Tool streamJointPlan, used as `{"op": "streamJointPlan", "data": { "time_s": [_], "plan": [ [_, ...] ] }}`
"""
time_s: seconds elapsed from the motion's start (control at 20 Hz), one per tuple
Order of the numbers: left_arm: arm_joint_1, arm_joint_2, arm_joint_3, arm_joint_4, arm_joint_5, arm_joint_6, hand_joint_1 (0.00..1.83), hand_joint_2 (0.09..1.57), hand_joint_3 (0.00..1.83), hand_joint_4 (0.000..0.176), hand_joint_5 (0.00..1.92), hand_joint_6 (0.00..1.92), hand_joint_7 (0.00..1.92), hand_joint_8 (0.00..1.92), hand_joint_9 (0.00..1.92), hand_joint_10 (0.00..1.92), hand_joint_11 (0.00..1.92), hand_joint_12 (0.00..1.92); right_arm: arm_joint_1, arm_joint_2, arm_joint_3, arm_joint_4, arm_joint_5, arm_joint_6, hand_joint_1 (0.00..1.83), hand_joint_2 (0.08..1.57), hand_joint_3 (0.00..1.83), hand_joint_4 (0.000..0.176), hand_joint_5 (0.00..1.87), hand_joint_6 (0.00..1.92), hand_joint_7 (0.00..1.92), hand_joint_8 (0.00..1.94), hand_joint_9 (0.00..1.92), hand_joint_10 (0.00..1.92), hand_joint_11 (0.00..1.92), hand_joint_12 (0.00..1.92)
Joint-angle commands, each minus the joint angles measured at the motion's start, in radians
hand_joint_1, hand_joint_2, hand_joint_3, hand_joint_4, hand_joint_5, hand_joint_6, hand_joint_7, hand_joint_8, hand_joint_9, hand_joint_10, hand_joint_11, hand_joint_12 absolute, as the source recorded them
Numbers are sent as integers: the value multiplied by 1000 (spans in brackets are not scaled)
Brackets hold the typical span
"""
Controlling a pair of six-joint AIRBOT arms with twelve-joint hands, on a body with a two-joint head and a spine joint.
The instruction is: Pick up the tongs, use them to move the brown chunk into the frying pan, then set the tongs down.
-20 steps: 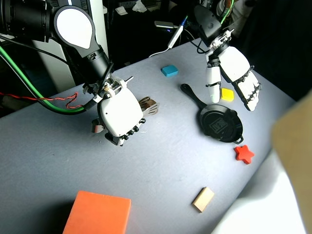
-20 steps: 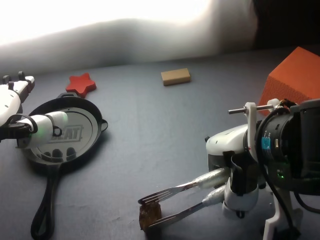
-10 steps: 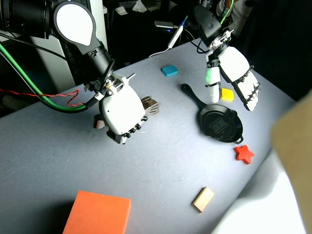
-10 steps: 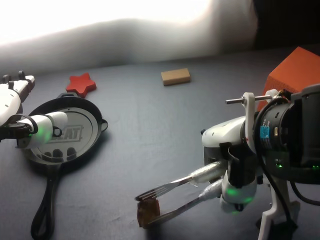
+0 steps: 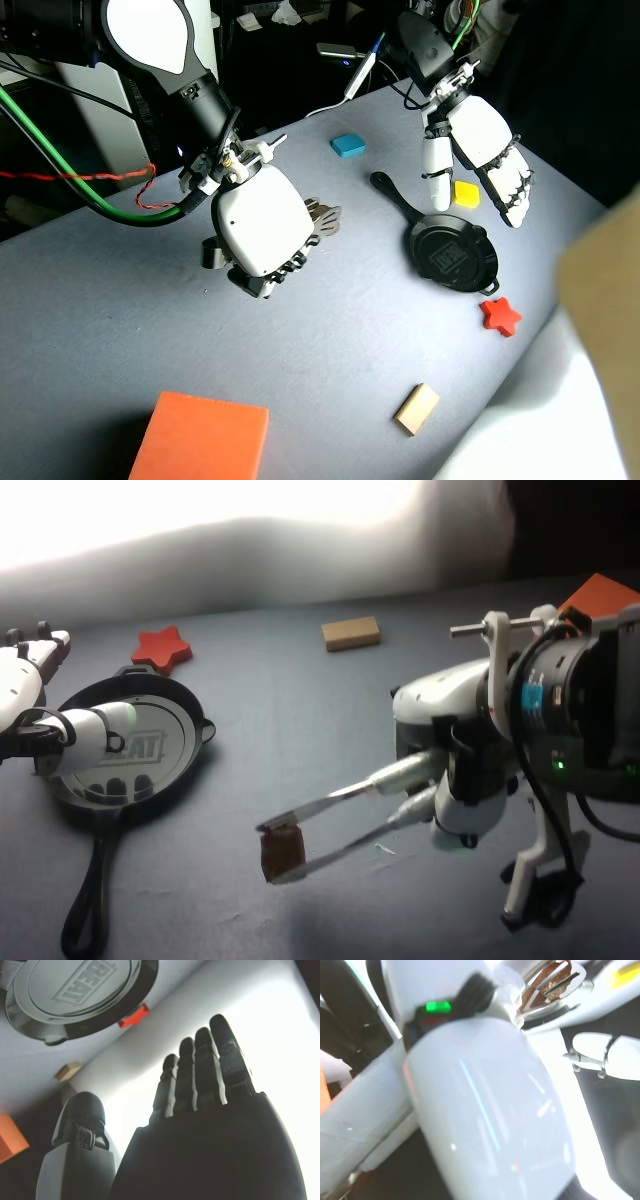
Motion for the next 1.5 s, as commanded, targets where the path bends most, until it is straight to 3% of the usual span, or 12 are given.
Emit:
{"op": "streamJointPlan", "data": {
  "time_s": [0.0, 0.6, 0.65, 0.7, 0.75, 0.85, 0.9, 0.95, 1.0, 1.05, 1.2, 1.45],
  "plan": [
    [-2, 4, 10, 61, -80, -4, 1, 1284, 1, 47, 23, 3, 103, 1, 112, 1, 0, 530, 18, 2, 11, -44, 41, 0, 1241, 1083, 0, 0, 978, 1001, 1155, 726, 1278, 373, 916, 1254],
    [2, 7, 192, 38, 12, -22, 0, 1279, 0, 46, 19, 4, 104, 4, 117, 3, 0, 561, 62, -153, 262, 62, 144, -129, 1235, 1095, 2, 0, 948, 1044, 1123, 785, 1299, 307, 896, 1258],
    [6, 11, 205, 31, 31, -24, 0, 1281, 1, 49, 20, 5, 102, 5, 118, 4, 0, 544, 64, -173, 287, 62, 158, -140, 1352, 1086, 6, 0, 926, 1031, 1080, 739, 1095, 923, 869, 1278],
    [22, 17, 213, 31, 40, -57, 0, 1282, 1, 46, 15, 3, 106, 6, 116, 4, 0, 541, 65, -200, 319, 63, 167, -148, 1256, 1098, 1, 0, 943, 1056, 1096, 793, 1107, 747, 865, 1282],
    [33, 21, 213, 31, 38, -78, 16, 1282, 1, 43, 29, 7, 110, 6, 122, 5, 0, 543, 67, -212, 334, 63, 171, -153, 1359, 1083, 2, 0, 936, 1011, 1085, 730, 1064, 1008, 878, 1288],
    [55, 31, 210, 31, 36, -101, 2, 1281, 1, 43, 23, 1, 121, 4, 128, 4, 0, 580, 70, -240, 369, 64, 190, -165, 1383, 1083, 0, 0, 928, 1016, 1080, 721, 1044, 1082, 873, 1289],
    [69, 39, 208, 31, 39, -113, 0, 1281, 0, 42, 10, 1, 115, 1, 119, 2, 0, 554, 73, -261, 396, 64, 197, -173, 1266, 1089, 0, 0, 957, 1023, 1121, 758, 1116, 764, 887, 1267],
    [76, 43, 207, 31, 41, -118, 0, 1281, 0, 42, 10, 1, 115, 1, 119, 2, 0, 554, 74, -273, 411, 65, 204, -174, 1266, 1089, 0, 0, 957, 1023, 1121, 758, 1116, 764, 887, 1267],
    [88, 51, 208, 31, 50, -122, 10, 1281, 0, 44, 29, 6, 133, 4, 130, 4, 0, 578, 76, -293, 437, 65, 217, -178, 1233, 1098, 1, 0, 953, 1050, 1107, 797, 1198, 502, 874, 1272],
    [99, 59, 208, 31, 56, -130, 38, 1278, 0, 42, 35, 7, 137, 4, 135, 5, 0, 591, 77, -311, 460, 65, 228, -178, 1356, 1078, 0, 0, 949, 995, 1107, 695, 1095, 936, 884, 1267],
    [114, 74, 208, 31, 59, -138, 24, 1279, 0, 45, 28, 1, 120, 0, 130, 1, 0, 583, 77, -352, 514, 72, 255, -190, 1234, 1096, 1, 0, 952, 1045, 1117, 785, 1211, 494, 891, 1261],
    [116, 79, 208, 32, 65, -138, 41, 1281, 1, 46, 8, 0, 113, 1, 123, 2, 0, 564, 67, -431, 632, 166, 286, -235, 1231, 1104, 0, 0, 938, 1060, 1101, 821, 1237, 405, 856, 1291]
  ]
}}
